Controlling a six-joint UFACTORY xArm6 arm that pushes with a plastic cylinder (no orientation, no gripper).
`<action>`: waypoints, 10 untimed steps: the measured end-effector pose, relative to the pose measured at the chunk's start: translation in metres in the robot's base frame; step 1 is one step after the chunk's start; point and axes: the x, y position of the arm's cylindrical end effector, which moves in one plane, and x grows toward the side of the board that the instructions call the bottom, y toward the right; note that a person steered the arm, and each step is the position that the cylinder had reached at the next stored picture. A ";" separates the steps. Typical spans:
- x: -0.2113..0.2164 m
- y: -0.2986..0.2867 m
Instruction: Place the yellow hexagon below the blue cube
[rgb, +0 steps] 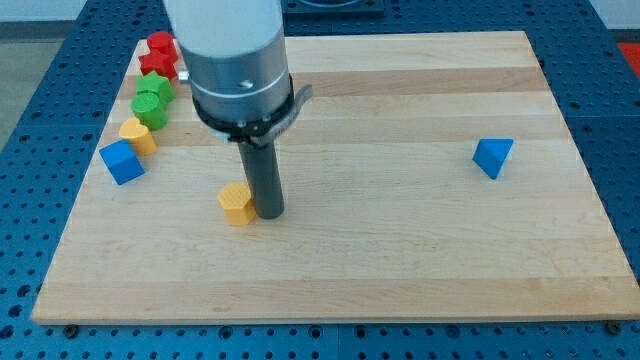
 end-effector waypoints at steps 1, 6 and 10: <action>-0.002 -0.029; 0.034 -0.147; 0.034 -0.107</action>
